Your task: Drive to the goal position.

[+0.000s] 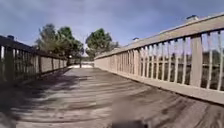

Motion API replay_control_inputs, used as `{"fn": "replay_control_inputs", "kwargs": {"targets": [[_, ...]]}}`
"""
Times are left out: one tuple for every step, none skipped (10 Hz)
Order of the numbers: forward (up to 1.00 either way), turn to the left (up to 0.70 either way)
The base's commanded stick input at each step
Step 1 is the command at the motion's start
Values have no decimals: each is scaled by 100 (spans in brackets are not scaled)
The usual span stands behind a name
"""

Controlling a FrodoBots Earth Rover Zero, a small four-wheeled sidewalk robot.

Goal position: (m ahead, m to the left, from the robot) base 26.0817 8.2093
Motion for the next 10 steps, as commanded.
{"fn": "replay_control_inputs", "kwargs": {"targets": [[85,0],[85,0],[85,0],[85,0],[85,0],[85,0],[85,0],[85,0],[85,0],[85,0]]}}
